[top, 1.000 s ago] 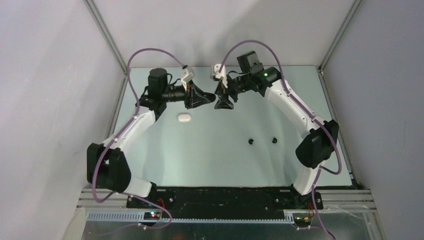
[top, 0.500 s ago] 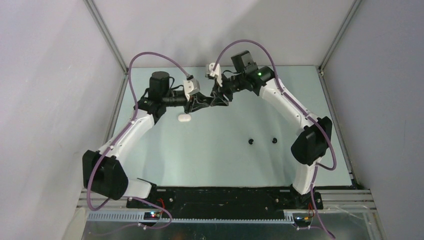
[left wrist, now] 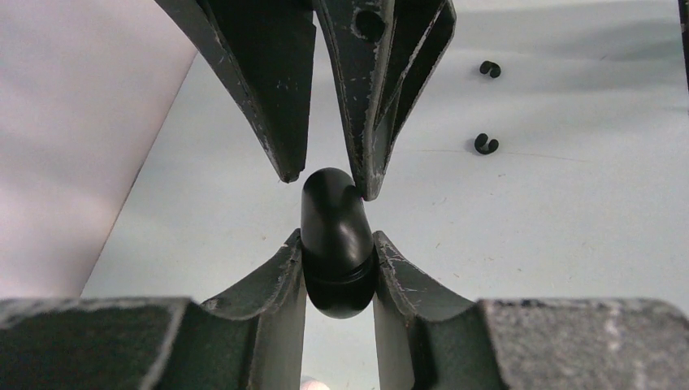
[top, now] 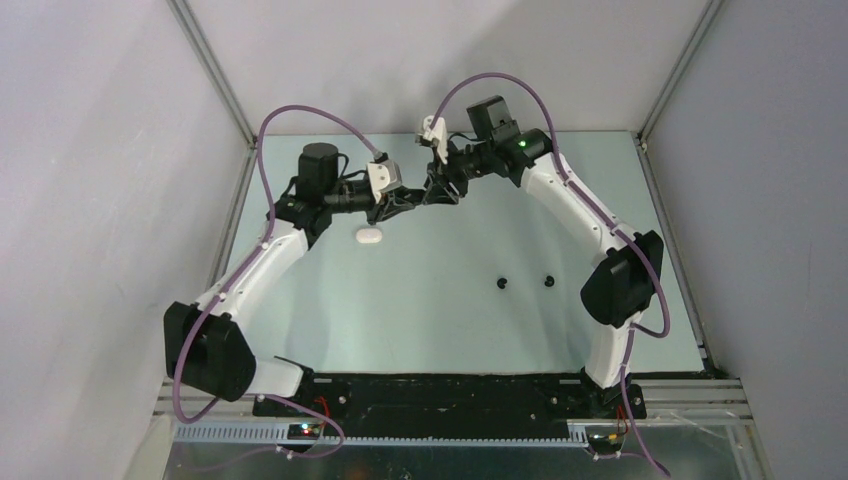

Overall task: Insert the wireless bluetooth earbuds into the charging case
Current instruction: Pick up the charging case at the center of the board, then open the charging case.

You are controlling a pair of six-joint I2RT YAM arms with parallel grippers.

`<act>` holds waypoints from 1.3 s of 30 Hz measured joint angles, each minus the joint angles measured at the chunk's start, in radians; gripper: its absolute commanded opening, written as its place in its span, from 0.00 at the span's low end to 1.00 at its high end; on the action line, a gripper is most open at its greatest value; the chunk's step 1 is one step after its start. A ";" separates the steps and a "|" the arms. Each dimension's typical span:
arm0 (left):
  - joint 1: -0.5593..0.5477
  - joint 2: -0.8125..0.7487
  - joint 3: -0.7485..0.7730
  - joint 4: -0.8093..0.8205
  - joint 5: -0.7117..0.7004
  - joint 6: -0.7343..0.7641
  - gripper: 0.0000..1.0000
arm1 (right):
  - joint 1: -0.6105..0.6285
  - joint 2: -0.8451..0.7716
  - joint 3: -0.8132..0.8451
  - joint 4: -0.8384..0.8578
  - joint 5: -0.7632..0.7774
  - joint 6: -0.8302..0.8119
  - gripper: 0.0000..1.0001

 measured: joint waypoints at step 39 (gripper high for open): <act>0.032 0.095 0.114 -0.018 0.031 -0.275 0.00 | -0.007 -0.155 -0.256 0.360 0.138 0.132 0.42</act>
